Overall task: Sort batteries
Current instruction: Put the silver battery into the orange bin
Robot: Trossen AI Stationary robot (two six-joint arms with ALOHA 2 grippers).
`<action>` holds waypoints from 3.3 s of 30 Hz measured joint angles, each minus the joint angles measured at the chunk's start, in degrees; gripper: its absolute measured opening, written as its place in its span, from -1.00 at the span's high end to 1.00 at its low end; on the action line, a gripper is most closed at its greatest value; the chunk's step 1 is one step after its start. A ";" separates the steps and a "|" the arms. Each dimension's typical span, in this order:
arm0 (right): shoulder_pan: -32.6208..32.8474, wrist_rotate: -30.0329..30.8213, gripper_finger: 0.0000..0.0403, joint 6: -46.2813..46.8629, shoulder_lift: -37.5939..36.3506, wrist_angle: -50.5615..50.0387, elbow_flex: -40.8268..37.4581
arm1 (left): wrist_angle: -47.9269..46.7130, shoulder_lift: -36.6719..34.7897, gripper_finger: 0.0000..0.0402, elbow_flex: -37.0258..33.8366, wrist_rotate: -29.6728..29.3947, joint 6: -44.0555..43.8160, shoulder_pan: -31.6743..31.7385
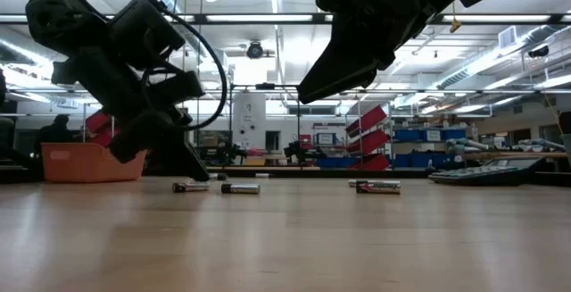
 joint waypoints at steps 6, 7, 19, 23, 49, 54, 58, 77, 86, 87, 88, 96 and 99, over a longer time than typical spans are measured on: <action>0.00 0.00 0.43 0.83 0.00 -0.43 0.02 | 0.94 -4.35 0.95 0.00 -1.87 -0.87 -0.97; 0.00 0.00 0.43 0.83 0.00 -0.47 0.02 | 0.81 -5.53 0.95 0.00 -2.52 -1.40 -0.99; 0.00 0.00 0.43 0.83 0.00 -0.78 0.02 | -45.74 -30.99 0.95 3.57 -21.93 -38.30 1.52; 0.00 0.00 0.43 0.82 0.00 -0.70 0.02 | -63.94 -36.80 0.95 4.90 -21.97 -51.17 1.92; 0.00 -0.07 0.43 0.85 0.00 -0.20 0.02 | -71.48 -40.54 0.57 6.40 -17.99 -56.36 1.70; 0.02 -1.57 0.43 0.87 0.00 -0.22 0.02 | -54.45 -40.54 0.57 9.82 -12.88 -41.51 -2.12; 0.34 -1.67 0.43 0.87 0.00 -0.33 0.02 | -28.94 -38.79 0.56 9.00 -3.54 -25.20 -8.37; 0.68 -1.60 0.43 1.31 0.00 -0.37 0.02 | -15.58 -5.02 0.56 8.48 -18.54 -27.59 -24.13; 0.68 -1.39 0.43 0.96 0.00 -0.37 0.02 | -14.90 2.84 0.46 8.48 -20.85 -34.20 -23.99; 0.68 -1.38 0.43 0.94 0.00 -0.35 0.02 | -14.90 3.15 0.43 8.48 -21.35 -34.22 -23.99; 0.68 -1.38 0.43 0.94 0.00 -0.35 0.02 | -14.85 3.45 0.40 8.48 -22.08 -34.19 -23.99; 0.68 -1.38 0.43 0.80 0.00 -0.25 0.02 | -14.34 7.17 0.09 8.48 -25.69 -34.04 -23.99; 0.68 -1.38 0.43 0.79 0.00 -0.13 0.02 | -12.86 9.86 0.06 8.48 -25.14 -34.18 -23.99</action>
